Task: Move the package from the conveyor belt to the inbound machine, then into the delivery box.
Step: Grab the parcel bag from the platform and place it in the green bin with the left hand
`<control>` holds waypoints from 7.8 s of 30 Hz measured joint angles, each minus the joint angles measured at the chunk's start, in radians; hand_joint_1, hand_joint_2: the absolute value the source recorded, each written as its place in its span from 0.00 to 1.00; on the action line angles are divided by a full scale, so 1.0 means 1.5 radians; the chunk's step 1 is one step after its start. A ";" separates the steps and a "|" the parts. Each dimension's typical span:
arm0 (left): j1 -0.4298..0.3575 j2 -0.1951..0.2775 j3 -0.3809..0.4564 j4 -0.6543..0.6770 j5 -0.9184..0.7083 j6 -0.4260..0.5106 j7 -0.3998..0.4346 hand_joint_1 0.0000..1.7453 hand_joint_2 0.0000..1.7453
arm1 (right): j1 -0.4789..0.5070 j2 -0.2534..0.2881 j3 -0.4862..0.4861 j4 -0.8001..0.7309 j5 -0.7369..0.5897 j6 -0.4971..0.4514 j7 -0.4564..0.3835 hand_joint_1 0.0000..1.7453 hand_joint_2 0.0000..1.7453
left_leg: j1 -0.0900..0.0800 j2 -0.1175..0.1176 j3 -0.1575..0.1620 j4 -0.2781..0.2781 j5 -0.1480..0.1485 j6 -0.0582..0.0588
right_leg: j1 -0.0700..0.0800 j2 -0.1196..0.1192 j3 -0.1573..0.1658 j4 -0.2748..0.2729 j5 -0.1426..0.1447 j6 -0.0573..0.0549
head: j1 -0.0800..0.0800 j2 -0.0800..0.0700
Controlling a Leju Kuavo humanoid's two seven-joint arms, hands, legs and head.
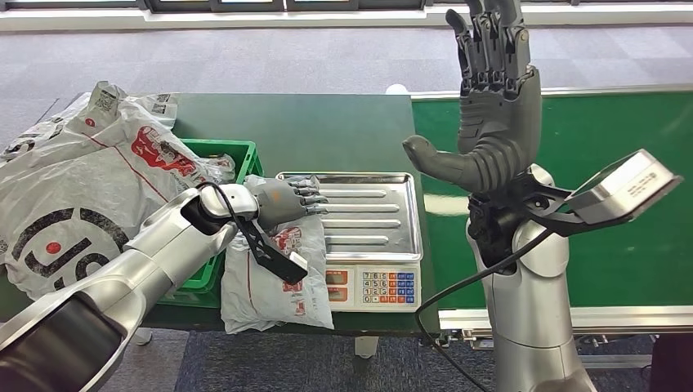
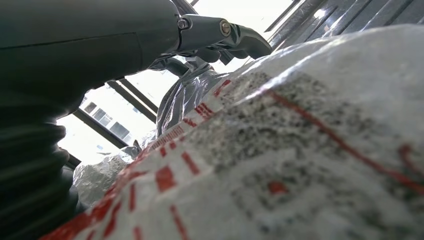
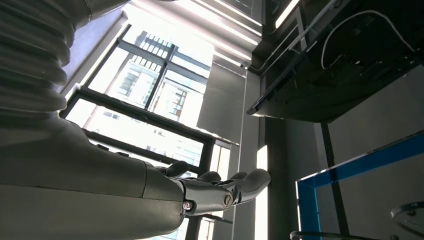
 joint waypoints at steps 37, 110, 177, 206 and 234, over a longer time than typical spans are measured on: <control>-0.001 0.001 -0.009 0.000 0.000 0.000 0.000 0.00 1.00 | 0.000 0.000 0.000 0.000 0.000 0.000 0.000 0.00 1.00 | 0.000 0.000 0.001 0.000 -0.001 0.000 | 0.000 0.000 0.002 0.000 -0.001 0.000 | 0.000 0.000; -0.001 0.001 -0.010 0.000 0.000 0.000 0.000 0.00 1.00 | -0.007 0.000 0.000 0.000 0.000 0.000 0.000 0.00 1.00 | 0.000 0.000 0.003 0.000 -0.002 0.000 | 0.000 0.000 0.003 0.000 -0.002 0.000 | 0.000 0.000; 0.037 0.042 0.041 -0.094 0.062 0.100 0.090 1.00 1.00 | 0.028 0.000 -0.013 -0.047 0.001 0.023 0.015 0.00 1.00 | 0.000 -0.001 -0.007 0.000 0.000 -0.001 | 0.001 -0.001 -0.008 0.000 0.000 -0.001 | 0.000 0.000; -0.013 0.096 0.273 -0.258 -0.256 0.282 0.407 1.00 1.00 | 0.053 0.005 -0.029 -0.076 0.024 0.035 0.013 0.00 1.00 | 0.002 0.000 -0.015 0.000 0.003 -0.004 | 0.002 0.001 -0.017 0.000 0.003 -0.004 | 0.000 0.000; -0.027 0.091 0.289 -0.237 -0.256 0.295 0.435 1.00 1.00 | 0.053 0.009 -0.035 -0.079 0.029 0.037 0.014 0.00 1.00 | 0.002 0.000 -0.017 0.000 0.003 -0.004 | 0.002 0.001 -0.019 0.000 0.003 -0.004 | 0.000 0.000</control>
